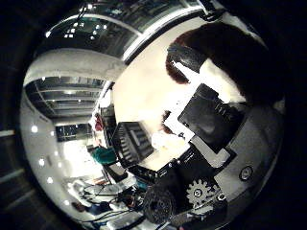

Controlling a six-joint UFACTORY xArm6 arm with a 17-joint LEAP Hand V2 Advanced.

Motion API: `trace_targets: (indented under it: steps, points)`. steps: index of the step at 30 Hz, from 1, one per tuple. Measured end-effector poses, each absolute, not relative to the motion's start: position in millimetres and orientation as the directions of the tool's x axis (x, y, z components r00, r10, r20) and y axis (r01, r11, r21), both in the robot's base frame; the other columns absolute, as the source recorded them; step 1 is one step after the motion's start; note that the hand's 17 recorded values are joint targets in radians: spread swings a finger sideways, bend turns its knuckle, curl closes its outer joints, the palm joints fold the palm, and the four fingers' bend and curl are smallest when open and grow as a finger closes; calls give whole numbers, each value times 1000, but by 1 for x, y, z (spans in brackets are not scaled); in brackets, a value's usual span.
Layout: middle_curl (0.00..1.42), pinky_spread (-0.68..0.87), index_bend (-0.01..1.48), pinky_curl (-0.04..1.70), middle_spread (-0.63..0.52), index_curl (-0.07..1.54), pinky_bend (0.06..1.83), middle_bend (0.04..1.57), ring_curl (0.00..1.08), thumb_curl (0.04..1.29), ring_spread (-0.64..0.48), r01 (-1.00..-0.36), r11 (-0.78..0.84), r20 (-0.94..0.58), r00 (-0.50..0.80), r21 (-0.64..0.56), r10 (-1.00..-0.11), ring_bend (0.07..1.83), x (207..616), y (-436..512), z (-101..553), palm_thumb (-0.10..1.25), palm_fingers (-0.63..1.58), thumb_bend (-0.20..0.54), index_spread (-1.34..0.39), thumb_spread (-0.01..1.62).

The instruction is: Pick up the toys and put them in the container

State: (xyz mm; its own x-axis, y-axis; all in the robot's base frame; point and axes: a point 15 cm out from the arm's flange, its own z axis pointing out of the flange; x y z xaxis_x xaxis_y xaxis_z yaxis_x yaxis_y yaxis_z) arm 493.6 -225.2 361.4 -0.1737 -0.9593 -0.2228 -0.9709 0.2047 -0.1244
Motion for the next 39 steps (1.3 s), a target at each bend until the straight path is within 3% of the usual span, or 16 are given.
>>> trace_targets:
  steps: [8,24,33,37,39]
  points:
    - [588,-198,1154,760,-84,665,1227,1297,548,657,-154,-988,-2,-287,47,-156,-957,1427,472,-66,410,1012,1230,-16,-194,951]
    - [575,-202,1155,831,-85,664,1183,1311,540,690,-154,-950,-290,-322,312,-116,-894,1438,406,190,344,1001,1230,-15,-191,967]
    - [569,-218,1161,864,-83,667,1153,1320,538,695,-155,-897,-377,-307,435,-232,-846,1438,394,273,323,943,1229,-28,-188,971]
    - [557,-264,1075,824,-92,653,1111,1290,526,677,-160,-868,-399,-280,477,-294,-833,1418,400,282,304,879,1202,-30,-211,940]
    - [530,-354,921,760,-109,619,1050,1196,502,664,-171,-852,-431,-265,508,-299,-820,1381,399,282,294,832,1071,-39,-248,886]
